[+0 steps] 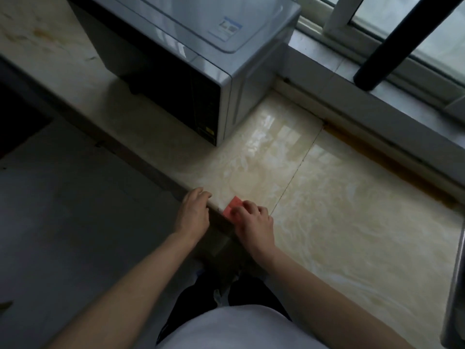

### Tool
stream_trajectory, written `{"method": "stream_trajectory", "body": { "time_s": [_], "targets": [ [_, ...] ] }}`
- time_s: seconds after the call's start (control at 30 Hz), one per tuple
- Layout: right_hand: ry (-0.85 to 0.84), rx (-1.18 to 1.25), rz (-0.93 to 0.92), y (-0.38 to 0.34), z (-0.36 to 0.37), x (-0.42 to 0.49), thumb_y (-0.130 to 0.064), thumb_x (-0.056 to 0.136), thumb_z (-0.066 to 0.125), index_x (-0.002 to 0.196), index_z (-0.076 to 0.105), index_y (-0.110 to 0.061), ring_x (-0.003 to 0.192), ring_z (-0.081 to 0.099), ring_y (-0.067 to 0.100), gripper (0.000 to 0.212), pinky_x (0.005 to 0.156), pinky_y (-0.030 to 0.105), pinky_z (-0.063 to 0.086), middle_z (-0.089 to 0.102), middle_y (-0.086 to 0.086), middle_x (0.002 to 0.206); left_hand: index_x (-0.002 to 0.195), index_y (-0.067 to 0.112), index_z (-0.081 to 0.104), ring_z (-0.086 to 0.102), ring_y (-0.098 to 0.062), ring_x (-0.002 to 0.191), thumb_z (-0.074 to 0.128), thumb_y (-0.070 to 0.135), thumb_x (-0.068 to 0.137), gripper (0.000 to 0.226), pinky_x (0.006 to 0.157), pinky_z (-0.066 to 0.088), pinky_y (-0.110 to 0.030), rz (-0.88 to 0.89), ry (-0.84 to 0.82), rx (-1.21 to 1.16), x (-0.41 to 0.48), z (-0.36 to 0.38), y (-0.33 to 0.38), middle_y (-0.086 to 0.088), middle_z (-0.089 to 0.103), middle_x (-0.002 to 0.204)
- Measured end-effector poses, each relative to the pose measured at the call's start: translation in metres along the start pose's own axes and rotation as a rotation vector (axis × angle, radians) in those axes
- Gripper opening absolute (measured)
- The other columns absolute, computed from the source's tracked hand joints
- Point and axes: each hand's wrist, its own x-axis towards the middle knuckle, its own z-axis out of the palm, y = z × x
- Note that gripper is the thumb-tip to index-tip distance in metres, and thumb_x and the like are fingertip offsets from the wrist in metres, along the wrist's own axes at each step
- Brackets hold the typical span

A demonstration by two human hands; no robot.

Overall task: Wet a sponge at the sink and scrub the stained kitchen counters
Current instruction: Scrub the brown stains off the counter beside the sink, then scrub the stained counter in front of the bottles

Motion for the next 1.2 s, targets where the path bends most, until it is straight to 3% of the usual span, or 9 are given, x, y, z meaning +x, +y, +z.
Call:
{"method": "stream_trajectory", "body": {
  "time_s": [0.27, 0.5, 0.8, 1.03, 1.2],
  "targets": [
    [-0.152, 0.051, -0.233, -0.035, 0.003, -0.004, -0.036, 0.086, 0.065, 0.127, 0.056, -0.038, 0.114, 0.049, 0.032, 0.042, 0.088, 0.046, 0.050, 0.051, -0.003, 0.139, 0.116, 0.009, 0.065, 0.052, -0.031, 0.118, 0.065, -0.003, 0.078, 0.040, 0.105, 0.043, -0.041, -0.059, 0.108, -0.052, -0.016, -0.022, -0.029, -0.011, 0.056, 0.126],
    [-0.205, 0.163, -0.473, -0.069, 0.001, 0.017, -0.031, 0.082, 0.067, 0.125, 0.061, -0.031, 0.114, 0.052, 0.032, 0.044, 0.099, 0.039, 0.046, 0.055, 0.003, 0.134, 0.117, 0.006, 0.065, 0.053, -0.032, 0.118, 0.062, -0.006, 0.079, 0.040, 0.105, 0.043, -0.041, -0.183, 0.261, -0.064, -0.033, -0.051, -0.045, -0.013, 0.056, 0.126],
    [-0.126, 0.218, -0.623, -0.136, -0.026, 0.055, -0.041, 0.090, 0.069, 0.133, 0.057, -0.030, 0.122, 0.050, 0.027, 0.045, 0.097, 0.038, 0.047, 0.050, 0.002, 0.143, 0.120, 0.007, 0.062, 0.054, -0.031, 0.117, 0.063, -0.004, 0.080, 0.042, 0.105, 0.043, -0.039, -0.335, 0.470, 0.026, -0.063, -0.111, -0.074, -0.012, 0.056, 0.125],
    [-0.052, 0.213, -0.729, -0.214, -0.033, 0.076, -0.043, 0.088, 0.068, 0.128, 0.059, -0.032, 0.116, 0.052, 0.031, 0.042, 0.091, 0.047, 0.052, 0.053, 0.001, 0.136, 0.125, 0.009, 0.058, 0.054, -0.029, 0.118, 0.063, 0.000, 0.082, 0.045, 0.103, 0.045, -0.039, -0.407, 0.590, 0.038, -0.074, -0.160, -0.117, -0.009, 0.054, 0.128],
    [-0.016, 0.163, -0.738, -0.277, -0.027, 0.093, -0.045, 0.086, 0.069, 0.125, 0.058, -0.037, 0.115, 0.052, 0.030, 0.042, 0.087, 0.046, 0.052, 0.052, -0.002, 0.135, 0.126, 0.010, 0.058, 0.054, -0.027, 0.118, 0.063, 0.001, 0.083, 0.045, 0.103, 0.044, -0.036, -0.417, 0.647, 0.015, -0.070, -0.196, -0.164, -0.007, 0.055, 0.129]
  ]
}}
